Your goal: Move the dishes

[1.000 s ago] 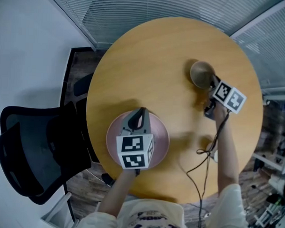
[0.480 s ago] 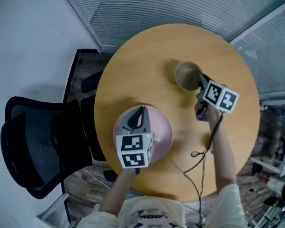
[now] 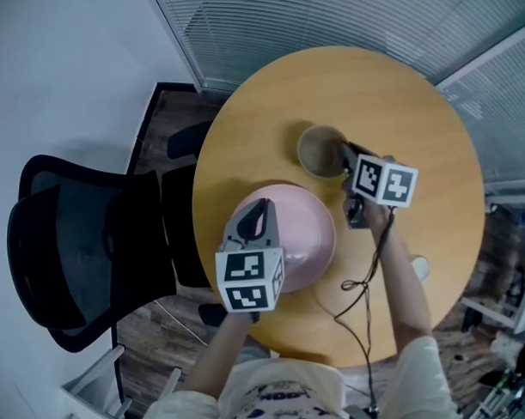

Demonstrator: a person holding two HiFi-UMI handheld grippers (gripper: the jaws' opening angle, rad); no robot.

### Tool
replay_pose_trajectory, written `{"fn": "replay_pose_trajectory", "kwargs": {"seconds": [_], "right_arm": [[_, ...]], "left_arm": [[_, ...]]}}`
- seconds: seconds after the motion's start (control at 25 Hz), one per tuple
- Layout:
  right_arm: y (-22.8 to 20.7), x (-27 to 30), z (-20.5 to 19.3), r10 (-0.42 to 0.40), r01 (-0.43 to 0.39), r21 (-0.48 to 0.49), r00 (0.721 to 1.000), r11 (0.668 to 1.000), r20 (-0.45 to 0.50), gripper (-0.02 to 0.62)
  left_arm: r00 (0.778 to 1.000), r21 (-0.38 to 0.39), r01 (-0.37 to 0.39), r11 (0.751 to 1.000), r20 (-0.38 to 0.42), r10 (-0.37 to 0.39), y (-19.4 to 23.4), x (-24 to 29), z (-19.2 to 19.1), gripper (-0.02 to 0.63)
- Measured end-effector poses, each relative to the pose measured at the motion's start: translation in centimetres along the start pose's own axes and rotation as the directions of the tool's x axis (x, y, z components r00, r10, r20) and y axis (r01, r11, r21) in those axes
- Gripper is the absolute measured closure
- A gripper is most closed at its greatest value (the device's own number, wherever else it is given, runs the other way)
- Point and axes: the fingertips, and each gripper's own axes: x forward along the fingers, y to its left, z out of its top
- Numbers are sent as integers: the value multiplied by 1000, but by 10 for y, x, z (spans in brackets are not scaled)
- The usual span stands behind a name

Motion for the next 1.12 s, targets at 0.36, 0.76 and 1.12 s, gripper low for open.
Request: {"fn": "replay_pose_trajectory", "kwargs": {"seconds": [0.36,0.76,1.12], "right_arm": [[12,17,-30,6,-8,-27,997,1000,-72,580],[9,23,-45,18,-18,-8,997,1000,-81,580],[17,27,-49,32,-38,-59,994,998,-105,580]], "left_arm": [[1000,-24,-8,1000,-15,8,7,-8,-16,588],[1000,-27,-2,1000,-26,1,2,-8,-23,588],[999,-31,4,1000,-41,-5,0,-8,-33,588]]}}
